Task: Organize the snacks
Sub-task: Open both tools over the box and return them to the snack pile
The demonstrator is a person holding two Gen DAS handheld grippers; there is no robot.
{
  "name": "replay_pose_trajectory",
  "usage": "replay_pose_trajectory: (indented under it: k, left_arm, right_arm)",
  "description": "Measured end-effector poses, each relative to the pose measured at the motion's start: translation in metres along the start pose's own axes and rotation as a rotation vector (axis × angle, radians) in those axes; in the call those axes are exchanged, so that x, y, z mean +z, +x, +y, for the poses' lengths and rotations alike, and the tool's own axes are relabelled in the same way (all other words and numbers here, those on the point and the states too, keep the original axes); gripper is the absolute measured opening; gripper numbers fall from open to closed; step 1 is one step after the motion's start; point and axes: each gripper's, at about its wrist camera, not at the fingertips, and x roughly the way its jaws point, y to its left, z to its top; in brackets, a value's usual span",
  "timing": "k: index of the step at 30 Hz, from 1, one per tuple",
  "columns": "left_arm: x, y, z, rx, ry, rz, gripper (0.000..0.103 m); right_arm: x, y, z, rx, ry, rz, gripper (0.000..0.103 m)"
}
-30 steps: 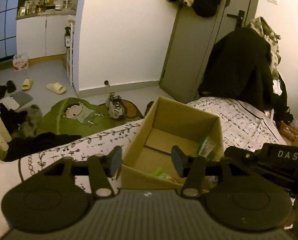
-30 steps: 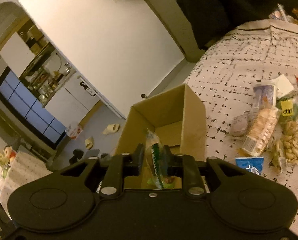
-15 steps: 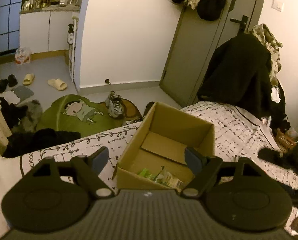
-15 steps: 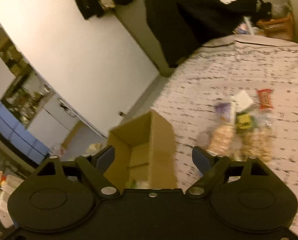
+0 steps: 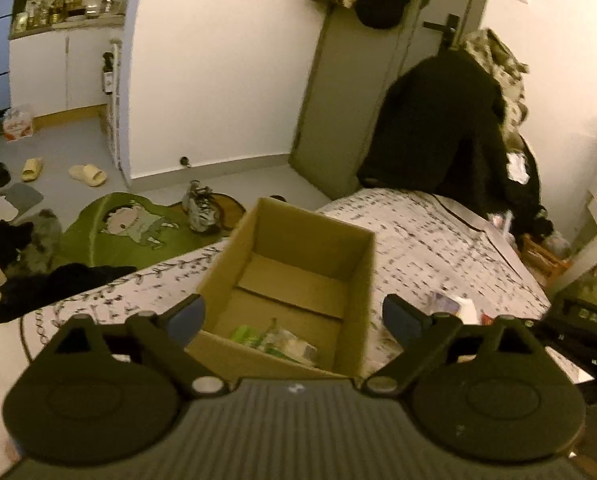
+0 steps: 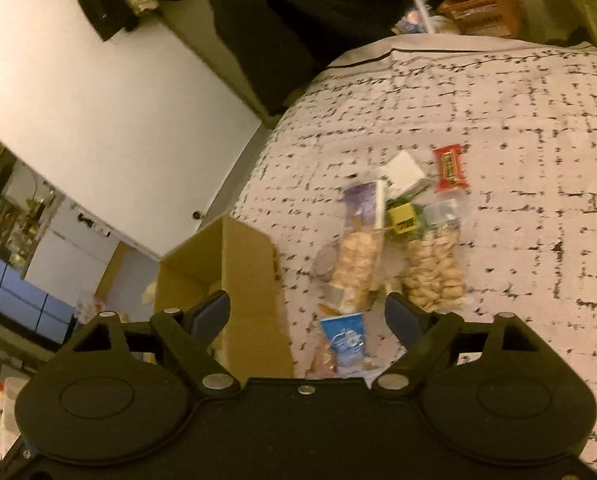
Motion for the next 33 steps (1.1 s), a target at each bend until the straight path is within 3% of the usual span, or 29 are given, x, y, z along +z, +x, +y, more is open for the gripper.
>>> replay_pose_trajectory:
  k: [10, 21, 23, 28, 33]
  left_arm:
    - [-0.018, 0.0, -0.047, -0.129, 0.028, 0.041, 0.094]
    - [-0.036, 0.002, -0.089, -0.234, 0.065, 0.056, 0.091]
    - [-0.039, 0.006, -0.091, -0.239, 0.054, 0.062, 0.088]
    - [-0.051, 0.025, -0.095, -0.246, 0.044, 0.107, 0.07]
    - [-0.067, 0.046, -0.097, -0.244, 0.066, 0.155, 0.065]
  right_arm:
    - [0.012, -0.003, -0.029, -0.046, 0.112, -0.013, 0.081]
    - [0.018, -0.001, -0.067, -0.054, 0.268, 0.001, 0.068]
    - [0.018, 0.0, -0.071, -0.043, 0.275, 0.009, 0.063]
    - [0.017, 0.012, -0.077, -0.034, 0.282, 0.051, 0.046]
    - [0.011, 0.026, -0.076, -0.04, 0.271, 0.116, 0.042]
